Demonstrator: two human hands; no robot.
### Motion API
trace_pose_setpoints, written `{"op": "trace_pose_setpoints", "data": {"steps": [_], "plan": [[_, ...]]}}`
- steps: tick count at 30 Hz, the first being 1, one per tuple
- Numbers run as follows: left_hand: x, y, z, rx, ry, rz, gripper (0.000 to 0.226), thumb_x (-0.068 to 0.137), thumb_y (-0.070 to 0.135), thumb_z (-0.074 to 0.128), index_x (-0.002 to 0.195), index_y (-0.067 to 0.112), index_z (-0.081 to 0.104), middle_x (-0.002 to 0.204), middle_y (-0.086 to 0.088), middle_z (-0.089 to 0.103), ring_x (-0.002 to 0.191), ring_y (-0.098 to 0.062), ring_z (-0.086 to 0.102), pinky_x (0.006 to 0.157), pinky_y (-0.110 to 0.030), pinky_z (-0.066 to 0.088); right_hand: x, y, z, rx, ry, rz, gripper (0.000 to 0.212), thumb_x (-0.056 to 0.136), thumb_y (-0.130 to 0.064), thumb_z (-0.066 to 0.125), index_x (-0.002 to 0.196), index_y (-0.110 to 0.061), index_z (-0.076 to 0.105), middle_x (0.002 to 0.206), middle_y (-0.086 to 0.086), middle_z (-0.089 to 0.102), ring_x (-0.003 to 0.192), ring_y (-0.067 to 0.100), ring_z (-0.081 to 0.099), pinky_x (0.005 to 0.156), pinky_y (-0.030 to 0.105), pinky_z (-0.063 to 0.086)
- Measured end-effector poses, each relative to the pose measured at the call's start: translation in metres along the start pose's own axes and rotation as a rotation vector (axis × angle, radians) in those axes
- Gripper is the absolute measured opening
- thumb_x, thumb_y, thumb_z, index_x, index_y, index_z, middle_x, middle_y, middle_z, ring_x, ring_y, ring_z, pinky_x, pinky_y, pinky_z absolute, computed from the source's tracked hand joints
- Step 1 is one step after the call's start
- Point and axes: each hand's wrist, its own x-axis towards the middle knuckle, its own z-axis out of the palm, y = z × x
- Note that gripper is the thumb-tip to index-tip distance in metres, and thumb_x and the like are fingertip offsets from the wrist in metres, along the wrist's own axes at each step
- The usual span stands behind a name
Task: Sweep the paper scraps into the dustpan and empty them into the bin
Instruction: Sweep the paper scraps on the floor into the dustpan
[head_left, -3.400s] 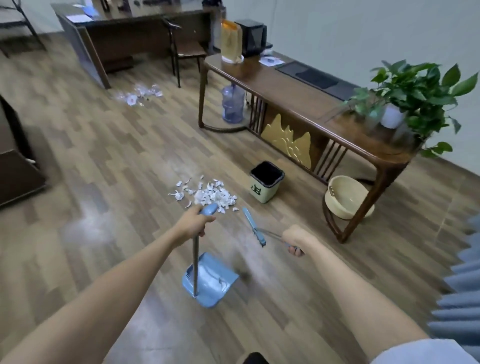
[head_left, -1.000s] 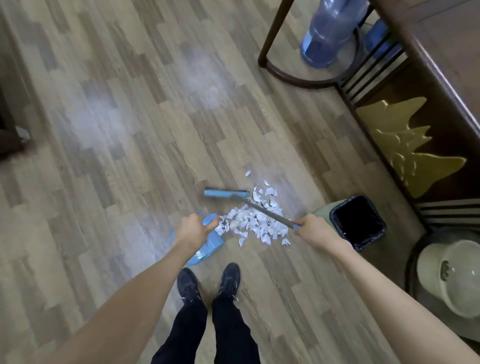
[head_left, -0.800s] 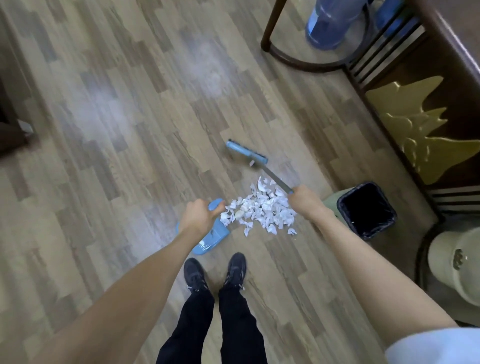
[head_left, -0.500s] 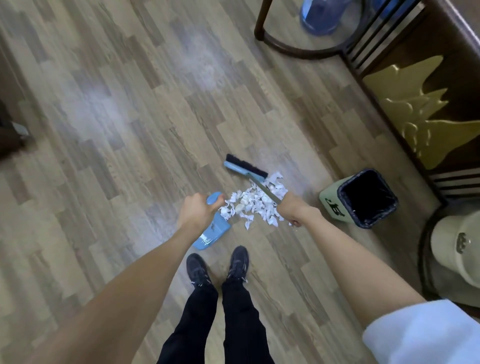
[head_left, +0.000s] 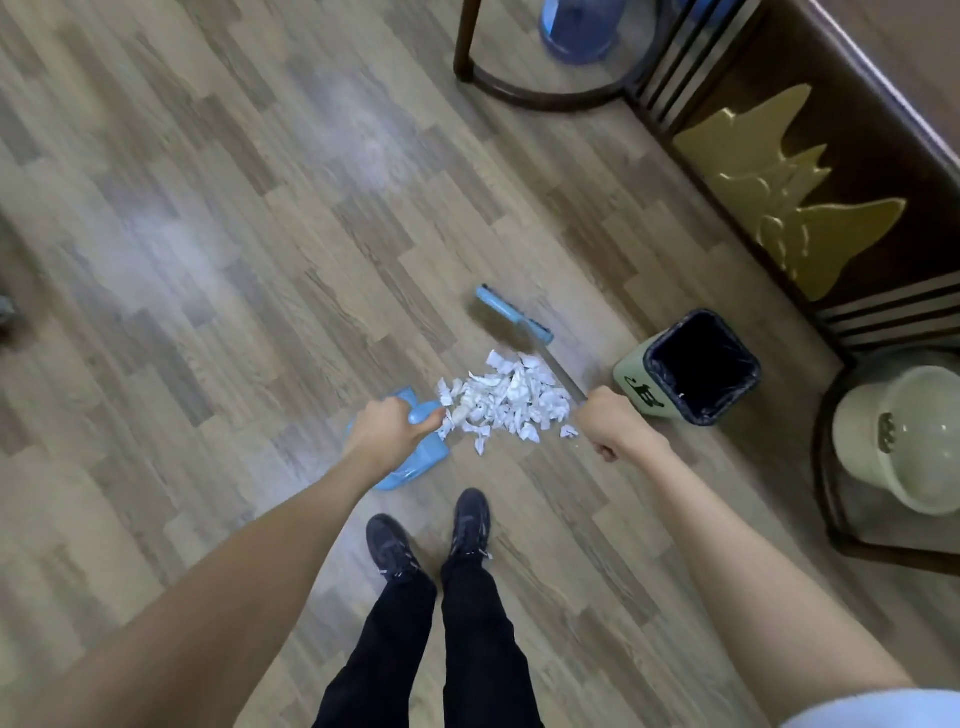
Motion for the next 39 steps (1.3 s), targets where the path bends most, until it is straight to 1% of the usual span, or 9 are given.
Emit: {"op": "trace_pose_setpoints", "data": {"steps": [3, 6, 9, 11, 13, 16, 27, 33, 39], "plan": [[0.003, -0.011, -0.005, 0.097, -0.088, -0.010, 0.068, 0.087, 0.066, 0.053, 0.050, 0.012, 0.035, 0.044, -0.006, 0.053, 0.054, -0.027, 0.053, 0.049, -0.031, 0.036, 0.010, 0.007, 0.015, 0.110, -0.081, 0.140, 0.019, 0.092, 0.004, 0.037, 0.079, -0.003, 0.049, 0.058, 0.017, 0.055, 0.061, 0.029, 0.067, 0.041, 0.020, 0.037], [0.006, -0.025, -0.016, 0.088, -0.014, -0.045, 0.072, 0.087, 0.071, 0.045, 0.048, 0.013, 0.030, 0.043, -0.004, 0.045, 0.049, -0.027, 0.048, 0.050, -0.031, 0.035, 0.004, 0.016, 0.036, 0.181, -0.072, 0.185, 0.016, 0.094, 0.006, 0.031, 0.087, -0.001, 0.044, 0.049, 0.014, 0.049, 0.039, 0.018, 0.046, 0.035, 0.013, 0.029], [0.006, -0.039, -0.019, 0.057, 0.087, -0.058, 0.072, 0.087, 0.070, 0.046, 0.050, 0.011, 0.028, 0.047, -0.006, 0.039, 0.048, -0.028, 0.043, 0.047, -0.031, 0.031, -0.001, 0.025, 0.063, 0.123, 0.005, 0.097, 0.031, 0.090, 0.000, 0.036, 0.113, 0.006, 0.056, 0.091, 0.024, 0.066, 0.064, 0.025, 0.060, 0.052, 0.027, 0.041], [0.003, -0.042, -0.015, 0.072, 0.121, -0.061, 0.071, 0.086, 0.069, 0.046, 0.050, 0.010, 0.031, 0.050, -0.009, 0.043, 0.050, -0.030, 0.047, 0.049, -0.032, 0.034, -0.006, 0.027, 0.077, 0.127, 0.014, 0.086, 0.044, 0.089, -0.007, 0.039, 0.130, 0.002, 0.050, 0.108, 0.021, 0.066, 0.065, 0.025, 0.064, 0.044, 0.021, 0.042], [-0.001, -0.044, -0.009, 0.073, 0.128, -0.062, 0.069, 0.087, 0.067, 0.046, 0.051, 0.009, 0.035, 0.053, -0.010, 0.047, 0.054, -0.032, 0.049, 0.052, -0.033, 0.036, -0.017, 0.024, 0.087, 0.125, -0.010, 0.052, 0.034, 0.092, -0.011, 0.041, 0.123, -0.002, 0.050, 0.093, 0.016, 0.064, 0.051, 0.019, 0.057, 0.030, 0.016, 0.033], [-0.007, -0.046, -0.005, 0.046, 0.124, -0.030, 0.067, 0.087, 0.066, 0.044, 0.051, 0.011, 0.035, 0.056, -0.010, 0.046, 0.059, -0.033, 0.051, 0.055, -0.034, 0.036, -0.040, 0.018, 0.101, 0.100, -0.055, 0.025, 0.016, 0.093, -0.009, 0.036, 0.101, -0.005, 0.050, 0.070, 0.008, 0.050, 0.045, 0.019, 0.048, 0.034, 0.018, 0.032], [-0.027, -0.080, 0.017, -0.133, 0.223, -0.014, 0.078, 0.085, 0.073, 0.041, 0.061, -0.001, 0.052, 0.061, -0.013, 0.056, 0.065, -0.036, 0.057, 0.059, -0.036, 0.043, -0.106, 0.035, 0.201, 0.180, -0.129, 0.018, 0.024, 0.090, -0.008, 0.042, 0.067, -0.013, 0.040, 0.056, 0.006, 0.043, 0.042, 0.016, 0.039, 0.041, 0.023, 0.028], [-0.045, -0.085, 0.030, -0.171, 0.221, 0.015, 0.079, 0.086, 0.068, 0.043, 0.065, -0.007, 0.054, 0.057, -0.014, 0.055, 0.059, -0.034, 0.055, 0.060, -0.040, 0.045, -0.145, 0.057, 0.194, 0.221, -0.191, 0.066, 0.030, 0.091, -0.019, 0.049, 0.106, 0.000, 0.067, 0.054, 0.007, 0.047, 0.033, 0.017, 0.037, 0.035, 0.015, 0.028], [-0.062, -0.082, 0.033, -0.094, 0.191, 0.091, 0.071, 0.088, 0.066, 0.043, 0.055, 0.003, 0.044, 0.052, -0.011, 0.050, 0.056, -0.034, 0.051, 0.057, -0.039, 0.042, -0.153, 0.072, 0.176, 0.187, -0.009, 0.038, 0.014, 0.093, -0.022, 0.045, 0.086, -0.018, 0.056, 0.059, 0.001, 0.046, 0.042, 0.014, 0.038, 0.040, 0.021, 0.027]]}}
